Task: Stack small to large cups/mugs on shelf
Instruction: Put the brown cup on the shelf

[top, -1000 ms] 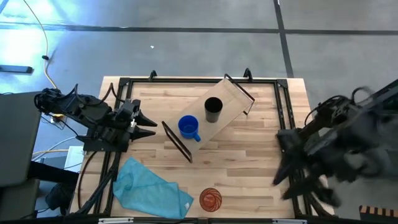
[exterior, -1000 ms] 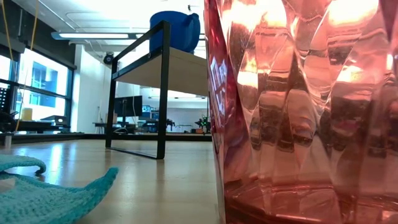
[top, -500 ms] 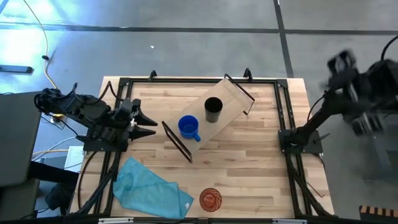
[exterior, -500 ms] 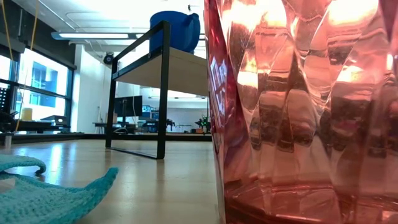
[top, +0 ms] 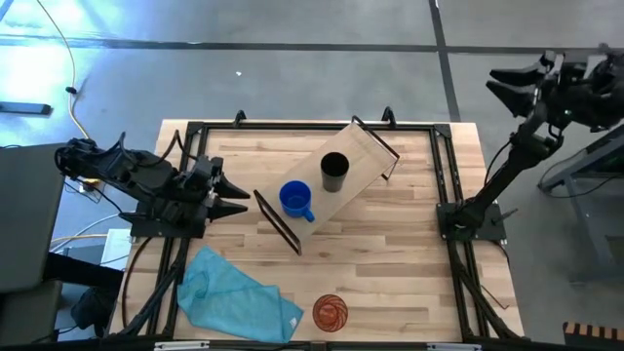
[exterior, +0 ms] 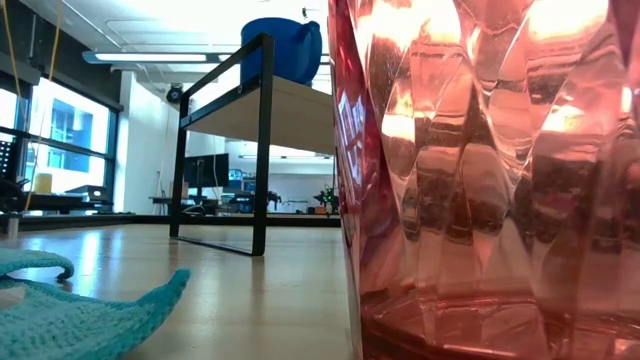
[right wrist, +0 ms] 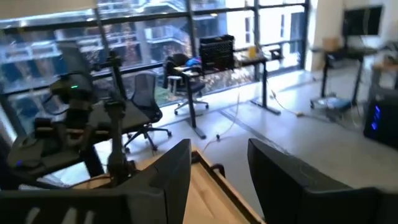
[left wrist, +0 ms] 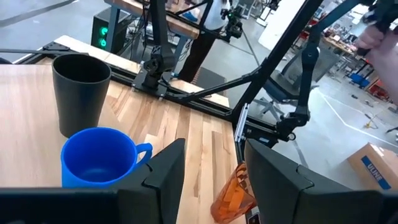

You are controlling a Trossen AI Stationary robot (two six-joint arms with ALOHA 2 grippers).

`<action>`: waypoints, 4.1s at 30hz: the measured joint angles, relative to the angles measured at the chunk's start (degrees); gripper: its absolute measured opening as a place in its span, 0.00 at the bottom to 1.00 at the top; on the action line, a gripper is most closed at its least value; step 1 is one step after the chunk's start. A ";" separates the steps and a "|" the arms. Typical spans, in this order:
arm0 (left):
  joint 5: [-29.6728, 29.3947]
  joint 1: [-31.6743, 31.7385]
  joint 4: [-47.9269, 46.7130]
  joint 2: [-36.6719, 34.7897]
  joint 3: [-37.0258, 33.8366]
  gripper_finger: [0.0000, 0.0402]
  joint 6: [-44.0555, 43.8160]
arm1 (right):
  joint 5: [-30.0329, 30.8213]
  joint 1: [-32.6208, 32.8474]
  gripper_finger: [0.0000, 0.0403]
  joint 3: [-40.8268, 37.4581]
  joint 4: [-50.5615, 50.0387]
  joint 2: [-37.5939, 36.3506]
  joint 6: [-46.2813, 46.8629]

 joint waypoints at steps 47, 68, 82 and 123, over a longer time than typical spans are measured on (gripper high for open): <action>-2.35 0.02 2.76 4.38 -0.02 0.39 -0.13 | -10.56 11.85 0.37 -68.58 73.99 -11.06 -10.16; -0.61 0.02 7.35 7.01 -0.02 0.39 -0.05 | -69.84 -14.25 0.37 -68.58 104.45 -2.53 -34.65; -0.47 -0.03 7.46 6.99 -0.02 0.39 0.03 | -89.63 -29.41 0.37 -68.58 105.04 1.22 -24.72; -0.50 -0.03 7.42 6.99 -0.01 0.39 -0.01 | -74.14 -26.20 0.37 -94.18 114.91 -1.87 4.91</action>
